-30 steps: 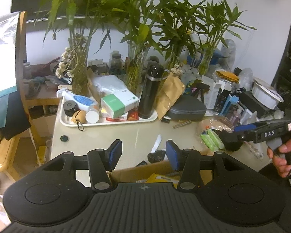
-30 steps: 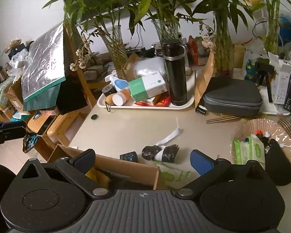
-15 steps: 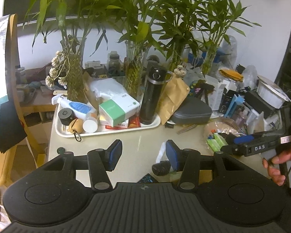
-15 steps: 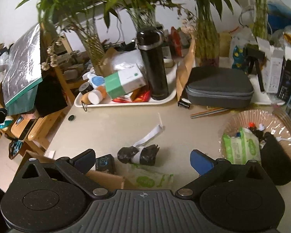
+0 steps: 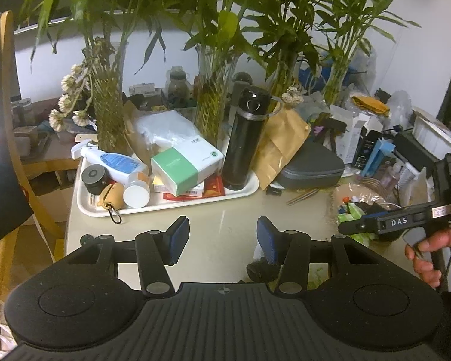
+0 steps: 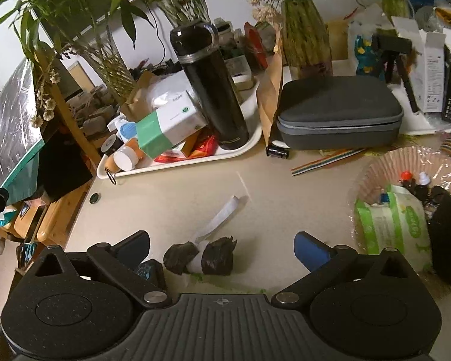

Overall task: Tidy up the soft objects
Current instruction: 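Close the right tool on the black rolled bags with white tag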

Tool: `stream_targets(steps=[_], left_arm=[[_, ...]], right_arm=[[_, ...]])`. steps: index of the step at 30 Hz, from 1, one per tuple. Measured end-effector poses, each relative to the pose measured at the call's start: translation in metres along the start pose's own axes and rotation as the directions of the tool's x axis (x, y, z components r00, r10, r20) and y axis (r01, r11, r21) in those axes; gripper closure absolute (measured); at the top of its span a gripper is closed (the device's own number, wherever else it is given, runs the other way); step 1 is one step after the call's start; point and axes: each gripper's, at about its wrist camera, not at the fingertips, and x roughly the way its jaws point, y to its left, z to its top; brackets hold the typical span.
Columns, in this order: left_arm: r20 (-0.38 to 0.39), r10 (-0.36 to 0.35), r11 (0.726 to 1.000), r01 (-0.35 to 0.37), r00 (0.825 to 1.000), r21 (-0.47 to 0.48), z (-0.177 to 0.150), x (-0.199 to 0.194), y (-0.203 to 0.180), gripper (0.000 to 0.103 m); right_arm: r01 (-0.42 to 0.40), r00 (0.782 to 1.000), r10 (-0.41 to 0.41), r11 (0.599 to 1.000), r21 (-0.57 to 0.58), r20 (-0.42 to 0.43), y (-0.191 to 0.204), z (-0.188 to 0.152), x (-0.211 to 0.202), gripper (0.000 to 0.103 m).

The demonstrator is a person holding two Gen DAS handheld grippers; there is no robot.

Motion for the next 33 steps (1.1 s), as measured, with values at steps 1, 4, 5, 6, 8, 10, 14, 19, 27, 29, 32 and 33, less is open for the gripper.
stream_targets(steps=[1, 4, 5, 6, 8, 10, 14, 19, 27, 29, 32, 33], left_arm=[[-0.002, -0.001, 1.0, 0.001, 1.0, 0.0, 0.0, 0.003, 0.0, 0.054], [-0.009, 0.001, 1.0, -0.001, 1.0, 0.0, 0.001, 0.011, 0.002, 0.054], [-0.01, 0.002, 1.0, -0.002, 1.0, 0.0, 0.0, 0.013, 0.003, 0.054], [-0.012, 0.004, 1.0, -0.004, 1.0, 0.003, -0.001, 0.015, 0.004, 0.054], [-0.024, 0.025, 1.0, -0.025, 0.999, 0.005, -0.004, 0.02, 0.006, 0.054], [-0.045, 0.033, 0.999, -0.034, 0.998, -0.008, -0.007, 0.024, 0.01, 0.054], [-0.066, 0.049, 0.998, -0.051, 0.997, -0.026, -0.008, 0.027, 0.016, 0.054], [-0.076, 0.103, 0.994, -0.105, 0.992, -0.018, -0.007, 0.03, 0.016, 0.039], [-0.17, 0.114, 0.991, -0.124, 0.979, -0.047, -0.014, 0.04, 0.027, 0.031], [-0.196, 0.112, 0.991, -0.125, 0.974, -0.056, -0.016, 0.043, 0.031, 0.031], [-0.219, 0.119, 0.989, -0.135, 0.969, -0.064, -0.018, 0.044, 0.034, 0.031], [-0.224, 0.118, 0.989, -0.136, 0.967, -0.065, -0.018, 0.044, 0.035, 0.031]], right_arm=[[-0.001, 1.0, 0.001, 1.0, -0.001, -0.009, 0.0, 0.002, 0.004, 0.001], [-0.005, 0.999, 0.005, 1.0, -0.006, -0.048, -0.001, 0.007, 0.02, 0.001], [-0.006, 0.998, 0.005, 1.0, -0.01, -0.061, -0.001, 0.008, 0.025, 0.001], [-0.008, 0.997, 0.007, 1.0, -0.015, -0.08, -0.001, 0.01, 0.03, 0.0], [-0.005, 0.993, 0.002, 1.0, -0.024, -0.122, 0.001, 0.013, 0.041, 0.0], [-0.006, 0.987, 0.001, 0.999, -0.032, -0.159, 0.002, 0.015, 0.049, 0.0], [0.007, 0.973, -0.018, 0.999, -0.046, -0.23, 0.006, 0.023, 0.066, 0.0], [0.035, 0.954, -0.056, 0.997, -0.076, -0.293, 0.018, 0.036, 0.09, 0.0], [0.017, 0.886, -0.088, 0.987, -0.157, -0.456, 0.049, 0.043, 0.142, 0.0], [0.027, 0.871, -0.113, 0.983, -0.183, -0.478, 0.053, 0.044, 0.15, 0.0], [0.023, 0.859, -0.099, 0.988, -0.155, -0.503, 0.051, 0.049, 0.16, 0.0], [0.017, 0.853, -0.092, 0.989, -0.148, -0.514, 0.05, 0.05, 0.163, 0.0]])
